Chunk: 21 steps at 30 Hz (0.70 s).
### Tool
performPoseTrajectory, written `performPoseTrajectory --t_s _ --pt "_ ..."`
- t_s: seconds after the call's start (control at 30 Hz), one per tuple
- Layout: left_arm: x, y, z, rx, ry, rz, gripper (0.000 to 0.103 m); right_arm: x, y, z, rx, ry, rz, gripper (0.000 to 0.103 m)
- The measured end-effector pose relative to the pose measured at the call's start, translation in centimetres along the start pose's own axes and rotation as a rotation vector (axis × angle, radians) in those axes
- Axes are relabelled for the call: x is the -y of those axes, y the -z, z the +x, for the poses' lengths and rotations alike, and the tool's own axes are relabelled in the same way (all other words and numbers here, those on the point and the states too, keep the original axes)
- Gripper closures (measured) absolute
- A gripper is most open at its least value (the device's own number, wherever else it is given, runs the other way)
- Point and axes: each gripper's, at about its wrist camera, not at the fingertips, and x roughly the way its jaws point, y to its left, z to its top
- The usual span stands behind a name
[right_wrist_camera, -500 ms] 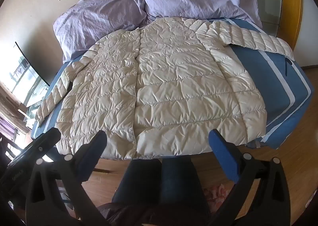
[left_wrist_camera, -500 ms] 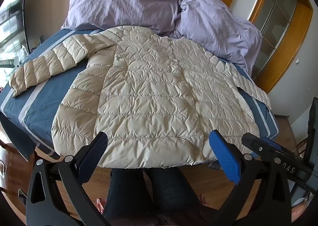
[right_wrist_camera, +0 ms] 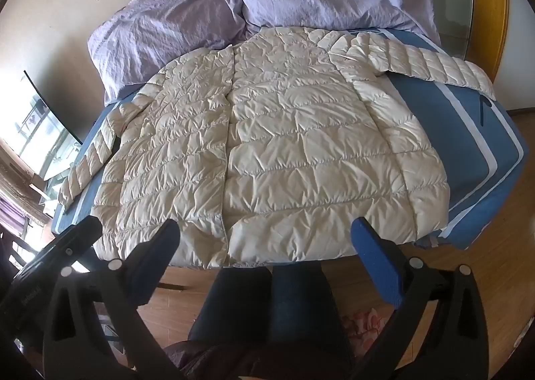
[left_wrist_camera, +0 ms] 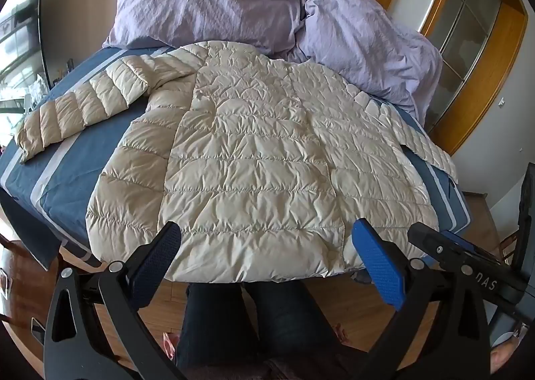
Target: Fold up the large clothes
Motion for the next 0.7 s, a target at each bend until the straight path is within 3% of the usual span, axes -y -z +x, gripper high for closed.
performPoseTrajectory --t_s 0.7 --pt "-0.01 0.0 0.02 -0.005 0.0 -0.001 0.001 0.04 0.07 0.15 -0.003 0.0 0.001 0.002"
